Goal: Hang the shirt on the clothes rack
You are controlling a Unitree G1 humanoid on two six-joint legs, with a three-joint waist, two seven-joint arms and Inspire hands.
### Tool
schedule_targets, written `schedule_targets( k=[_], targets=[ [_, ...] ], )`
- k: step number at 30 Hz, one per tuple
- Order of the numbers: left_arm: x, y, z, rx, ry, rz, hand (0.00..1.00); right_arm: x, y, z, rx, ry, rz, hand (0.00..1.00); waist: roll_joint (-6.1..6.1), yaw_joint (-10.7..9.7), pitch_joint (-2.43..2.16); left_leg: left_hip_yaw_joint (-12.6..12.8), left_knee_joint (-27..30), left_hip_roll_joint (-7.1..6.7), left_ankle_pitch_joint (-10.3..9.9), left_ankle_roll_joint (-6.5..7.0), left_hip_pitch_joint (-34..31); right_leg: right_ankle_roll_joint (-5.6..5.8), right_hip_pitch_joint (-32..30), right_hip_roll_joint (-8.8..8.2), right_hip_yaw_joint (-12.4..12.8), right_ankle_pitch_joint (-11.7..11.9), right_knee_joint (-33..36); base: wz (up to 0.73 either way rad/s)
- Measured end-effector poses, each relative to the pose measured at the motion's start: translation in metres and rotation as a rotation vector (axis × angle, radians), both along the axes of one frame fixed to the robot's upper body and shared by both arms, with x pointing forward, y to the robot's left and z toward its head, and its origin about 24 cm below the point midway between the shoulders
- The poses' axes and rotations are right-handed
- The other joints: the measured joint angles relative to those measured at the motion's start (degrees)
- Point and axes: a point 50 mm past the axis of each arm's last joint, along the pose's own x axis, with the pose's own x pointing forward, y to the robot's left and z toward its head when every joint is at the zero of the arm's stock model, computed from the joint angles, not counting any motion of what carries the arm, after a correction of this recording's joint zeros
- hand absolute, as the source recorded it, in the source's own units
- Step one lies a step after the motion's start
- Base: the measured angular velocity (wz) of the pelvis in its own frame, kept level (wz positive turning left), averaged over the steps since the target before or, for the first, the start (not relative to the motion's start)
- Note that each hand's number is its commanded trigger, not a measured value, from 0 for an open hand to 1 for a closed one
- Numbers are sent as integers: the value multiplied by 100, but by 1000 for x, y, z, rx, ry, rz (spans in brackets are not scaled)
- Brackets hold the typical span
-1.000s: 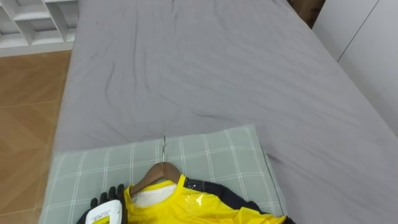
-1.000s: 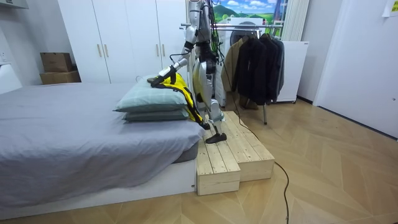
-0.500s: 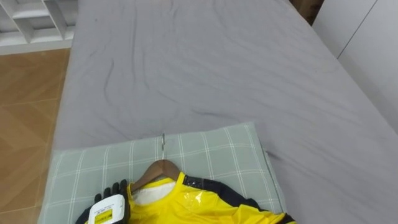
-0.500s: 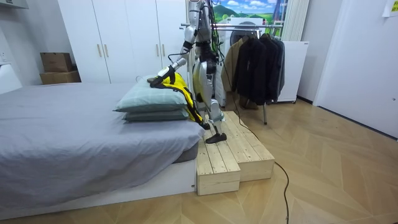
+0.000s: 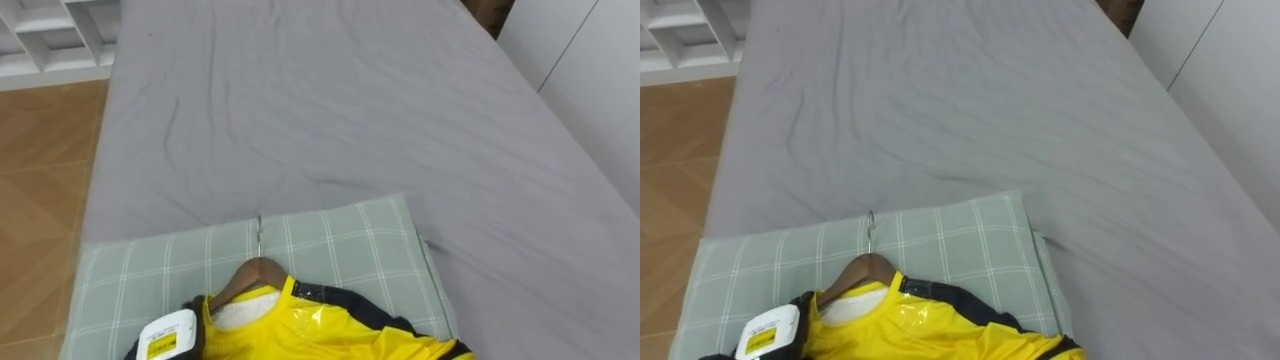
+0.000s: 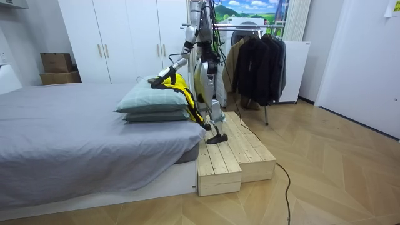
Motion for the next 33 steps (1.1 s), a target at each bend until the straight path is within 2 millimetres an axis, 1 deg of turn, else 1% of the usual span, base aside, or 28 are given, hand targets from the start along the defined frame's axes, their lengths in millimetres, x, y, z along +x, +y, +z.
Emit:
schedule_targets(
  k=[2,6,10,33],
  targets=[
    [2,2,2,1,-7,8,100,0,0,0,4,-1,3,0,-16,-2,0,23,-1,-1,0,0,4,0,-9,1,15,0,10,-5],
    [-1,5,1,-2,-6,28,100,-1,0,0,6,3,1,0,-53,3,2,26,-1,1,0,0,5,0,-8,2,14,0,11,0],
    [-1,7,1,-2,-9,38,100,-2,1,-1,19,4,5,0,-77,2,-5,29,-1,-1,0,0,7,0,-8,1,17,0,11,0],
    [-3,9,0,-35,-12,65,100,-1,0,0,23,3,11,0,-63,11,-14,34,14,8,2,1,22,-31,8,4,1,22,12,0]
  ],
)
